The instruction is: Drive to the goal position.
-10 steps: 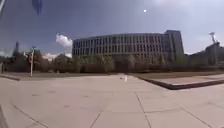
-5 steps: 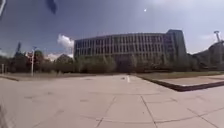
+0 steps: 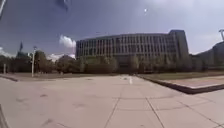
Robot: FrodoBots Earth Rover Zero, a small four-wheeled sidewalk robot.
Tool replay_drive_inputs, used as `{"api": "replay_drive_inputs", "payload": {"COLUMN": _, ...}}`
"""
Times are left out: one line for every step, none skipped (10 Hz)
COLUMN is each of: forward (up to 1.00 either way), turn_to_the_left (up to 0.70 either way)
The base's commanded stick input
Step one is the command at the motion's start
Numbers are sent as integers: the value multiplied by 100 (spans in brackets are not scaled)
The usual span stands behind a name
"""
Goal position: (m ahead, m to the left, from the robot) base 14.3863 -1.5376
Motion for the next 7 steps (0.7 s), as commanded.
{"api": "replay_drive_inputs", "payload": {"forward": 70, "turn_to_the_left": 6}}
{"api": "replay_drive_inputs", "payload": {"forward": 70, "turn_to_the_left": 6}}
{"api": "replay_drive_inputs", "payload": {"forward": 70, "turn_to_the_left": 6}}
{"api": "replay_drive_inputs", "payload": {"forward": 70, "turn_to_the_left": 5}}
{"api": "replay_drive_inputs", "payload": {"forward": 70, "turn_to_the_left": 0}}
{"api": "replay_drive_inputs", "payload": {"forward": 70, "turn_to_the_left": -3}}
{"api": "replay_drive_inputs", "payload": {"forward": 70, "turn_to_the_left": -3}}
